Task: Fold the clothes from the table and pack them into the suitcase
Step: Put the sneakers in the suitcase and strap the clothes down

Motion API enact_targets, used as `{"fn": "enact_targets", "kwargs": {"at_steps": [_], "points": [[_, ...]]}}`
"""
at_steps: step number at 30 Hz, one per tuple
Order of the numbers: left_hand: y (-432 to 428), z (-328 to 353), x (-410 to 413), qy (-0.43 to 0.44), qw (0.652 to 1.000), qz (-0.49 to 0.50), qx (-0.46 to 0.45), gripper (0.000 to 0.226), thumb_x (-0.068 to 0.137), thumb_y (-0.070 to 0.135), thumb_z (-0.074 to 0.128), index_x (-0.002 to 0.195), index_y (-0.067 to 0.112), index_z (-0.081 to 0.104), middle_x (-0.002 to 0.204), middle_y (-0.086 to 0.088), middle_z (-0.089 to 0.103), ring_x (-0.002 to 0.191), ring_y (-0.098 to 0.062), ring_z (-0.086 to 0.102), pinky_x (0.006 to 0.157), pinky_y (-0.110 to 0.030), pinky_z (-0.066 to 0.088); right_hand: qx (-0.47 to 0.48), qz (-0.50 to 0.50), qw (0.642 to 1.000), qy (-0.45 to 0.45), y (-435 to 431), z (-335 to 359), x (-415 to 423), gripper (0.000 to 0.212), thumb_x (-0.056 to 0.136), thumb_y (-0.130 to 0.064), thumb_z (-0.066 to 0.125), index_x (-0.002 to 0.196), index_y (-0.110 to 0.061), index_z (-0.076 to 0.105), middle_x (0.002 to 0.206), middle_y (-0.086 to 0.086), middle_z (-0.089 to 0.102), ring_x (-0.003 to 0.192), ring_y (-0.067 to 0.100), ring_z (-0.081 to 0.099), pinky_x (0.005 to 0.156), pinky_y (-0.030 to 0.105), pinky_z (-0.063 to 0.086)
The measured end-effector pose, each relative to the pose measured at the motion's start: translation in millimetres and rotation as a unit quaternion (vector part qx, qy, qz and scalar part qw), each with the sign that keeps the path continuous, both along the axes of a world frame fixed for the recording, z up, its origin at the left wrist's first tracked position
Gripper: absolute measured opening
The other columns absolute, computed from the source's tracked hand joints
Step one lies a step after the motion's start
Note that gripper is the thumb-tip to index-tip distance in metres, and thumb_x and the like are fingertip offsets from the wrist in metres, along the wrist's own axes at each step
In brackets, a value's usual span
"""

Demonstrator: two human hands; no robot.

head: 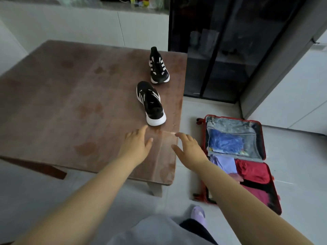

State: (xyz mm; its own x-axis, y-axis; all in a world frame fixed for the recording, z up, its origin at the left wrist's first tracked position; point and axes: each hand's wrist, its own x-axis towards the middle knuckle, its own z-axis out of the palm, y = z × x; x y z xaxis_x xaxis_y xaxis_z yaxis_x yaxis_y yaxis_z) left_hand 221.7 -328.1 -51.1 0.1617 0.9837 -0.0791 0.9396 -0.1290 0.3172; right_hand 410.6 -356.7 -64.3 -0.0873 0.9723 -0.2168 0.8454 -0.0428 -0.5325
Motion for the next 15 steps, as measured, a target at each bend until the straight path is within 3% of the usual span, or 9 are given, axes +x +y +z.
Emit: {"fn": "enact_targets", "kwargs": {"at_steps": [6, 10, 15], "points": [[44, 1, 6, -0.059, 0.998, 0.032, 0.01, 0.061, 0.094, 0.035, 0.049, 0.146, 0.016, 0.023, 0.138, -0.012, 0.048, 0.119, -0.035, 0.046, 0.097, -0.036, 0.032, 0.012, 0.022, 0.999, 0.026, 43, 5, -10, 0.047, 0.098, -0.032, 0.047, 0.141, -0.019, 0.034, 0.144, 0.005, 0.039, 0.128, 0.024, 0.039, 0.104, 0.035, 0.034], [74, -2, 24, -0.129, 0.987, 0.097, -0.018, 0.075, 0.09, 0.039, 0.057, 0.149, 0.022, 0.014, 0.142, -0.011, 0.042, 0.126, -0.032, 0.042, 0.102, -0.038, 0.032, 0.004, 0.052, 0.997, 0.048, 88, 3, -8, 0.048, 0.097, -0.03, 0.049, 0.141, -0.019, 0.034, 0.143, 0.005, 0.04, 0.129, 0.021, 0.039, 0.099, 0.029, 0.034], [111, -20, 49, -0.119, 0.981, 0.148, -0.04, 0.075, 0.087, 0.043, 0.059, 0.148, 0.025, 0.019, 0.139, -0.014, 0.039, 0.121, -0.034, 0.044, 0.101, -0.042, 0.037, -0.015, 0.126, 0.992, 0.027, 143, 3, 3, 0.056, 0.096, -0.027, 0.05, 0.145, -0.021, 0.024, 0.145, 0.007, 0.039, 0.13, 0.024, 0.039, 0.101, 0.034, 0.036]]}}
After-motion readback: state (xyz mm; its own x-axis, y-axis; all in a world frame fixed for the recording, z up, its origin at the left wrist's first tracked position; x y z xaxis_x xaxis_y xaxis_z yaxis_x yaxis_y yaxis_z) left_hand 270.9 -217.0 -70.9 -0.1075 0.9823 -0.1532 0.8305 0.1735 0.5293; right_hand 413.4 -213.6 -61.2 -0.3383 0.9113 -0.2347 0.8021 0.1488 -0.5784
